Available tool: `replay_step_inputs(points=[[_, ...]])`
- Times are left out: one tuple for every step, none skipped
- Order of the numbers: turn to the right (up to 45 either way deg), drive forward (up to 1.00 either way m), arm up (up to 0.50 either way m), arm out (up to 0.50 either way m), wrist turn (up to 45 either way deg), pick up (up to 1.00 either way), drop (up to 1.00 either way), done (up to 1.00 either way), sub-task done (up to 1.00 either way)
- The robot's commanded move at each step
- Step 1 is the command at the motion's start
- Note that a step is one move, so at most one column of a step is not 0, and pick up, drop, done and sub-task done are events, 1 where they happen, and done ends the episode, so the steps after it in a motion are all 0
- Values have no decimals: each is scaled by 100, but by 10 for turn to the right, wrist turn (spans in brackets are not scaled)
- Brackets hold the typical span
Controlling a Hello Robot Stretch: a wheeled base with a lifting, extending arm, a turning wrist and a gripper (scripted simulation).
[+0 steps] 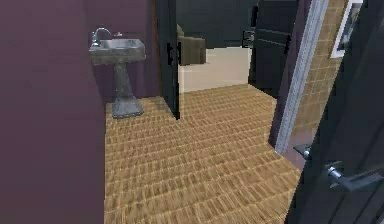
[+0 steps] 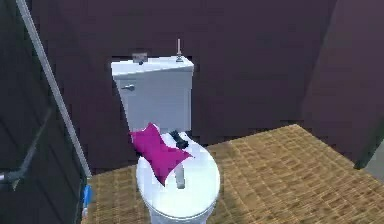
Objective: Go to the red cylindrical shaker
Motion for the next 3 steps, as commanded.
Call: replay_step_inputs(points=[[0, 70, 0, 0, 0, 0, 0, 0, 0], [90, 0, 0, 0, 0, 0, 0, 0, 0], [0, 100, 0, 0, 0, 0, 0, 0, 0]])
